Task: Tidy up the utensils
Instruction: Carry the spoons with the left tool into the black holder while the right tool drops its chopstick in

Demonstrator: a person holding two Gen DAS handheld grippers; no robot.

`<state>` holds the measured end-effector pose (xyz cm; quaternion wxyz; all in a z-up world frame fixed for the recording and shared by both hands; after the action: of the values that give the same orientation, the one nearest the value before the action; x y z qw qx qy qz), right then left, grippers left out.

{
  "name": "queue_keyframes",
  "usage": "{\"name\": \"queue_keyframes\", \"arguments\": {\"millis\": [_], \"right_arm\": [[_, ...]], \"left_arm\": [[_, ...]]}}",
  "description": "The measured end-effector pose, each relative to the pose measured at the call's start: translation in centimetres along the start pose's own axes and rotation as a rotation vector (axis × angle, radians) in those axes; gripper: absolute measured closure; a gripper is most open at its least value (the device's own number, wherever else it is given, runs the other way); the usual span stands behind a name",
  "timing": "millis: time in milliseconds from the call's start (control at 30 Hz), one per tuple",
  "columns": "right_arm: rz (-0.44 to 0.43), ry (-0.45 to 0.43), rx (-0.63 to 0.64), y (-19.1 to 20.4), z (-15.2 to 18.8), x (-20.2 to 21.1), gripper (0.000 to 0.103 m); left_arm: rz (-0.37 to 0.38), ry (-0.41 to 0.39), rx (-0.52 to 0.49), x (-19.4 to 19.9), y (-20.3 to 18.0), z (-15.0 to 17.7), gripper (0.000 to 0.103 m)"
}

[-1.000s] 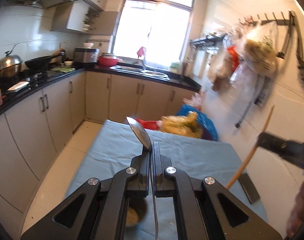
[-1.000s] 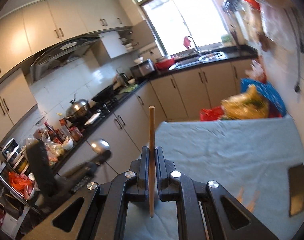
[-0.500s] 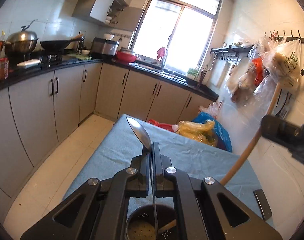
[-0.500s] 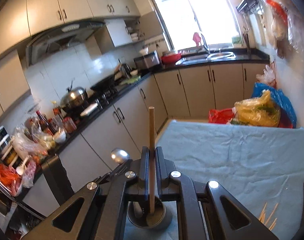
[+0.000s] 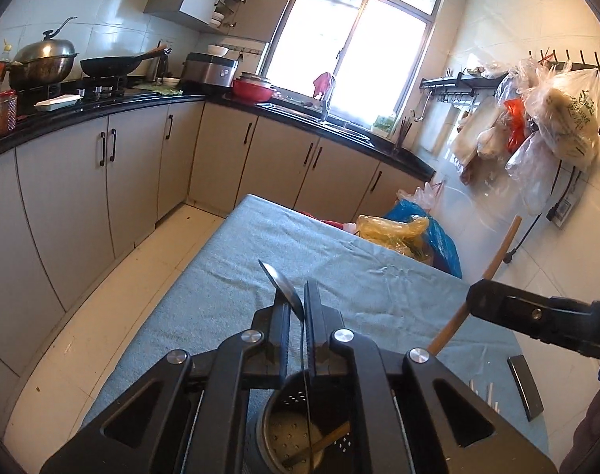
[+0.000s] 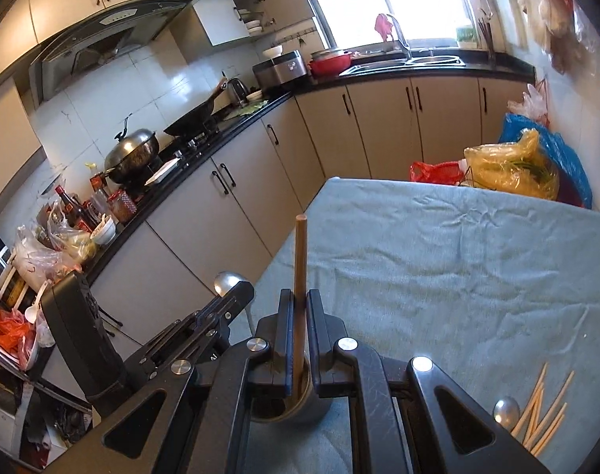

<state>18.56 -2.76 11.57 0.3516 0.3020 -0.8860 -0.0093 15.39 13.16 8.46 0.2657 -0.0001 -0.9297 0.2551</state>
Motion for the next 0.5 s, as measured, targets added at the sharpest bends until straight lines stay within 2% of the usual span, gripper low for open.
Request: {"name": "queue_keyframes", "arguments": {"millis": [133, 200, 500], "right_arm": [[-0.013, 0.015, -0.015, -0.1, 0.1, 0.3, 0.095], [-0.017, 0.023, -0.019, -0.1, 0.1, 0.4, 0.094], [-0.020, 0.008, -0.026, 0.0, 0.1, 1.9, 0.094]], "left_arm": [[-0.002, -0.003, -0.007, 0.5, 0.0, 0.0, 0.091], [0.000, -0.009, -0.007, 0.9, -0.1, 0.0, 0.084], [0.001, -0.033, -0.015, 2.7, -0.7, -0.2, 0.084]]}}
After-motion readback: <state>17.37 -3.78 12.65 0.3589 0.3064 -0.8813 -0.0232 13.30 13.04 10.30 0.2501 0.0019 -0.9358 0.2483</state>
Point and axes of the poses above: each gripper's, at about its wrist camera, not at the fingertips, and x roughly against the way its jaws point, y to its left, z to its underside, the point moved 4 cm from there along -x, roughly the way its jaws point, and after that the axes turned 11 degrees about x, right-handed, at the moved point
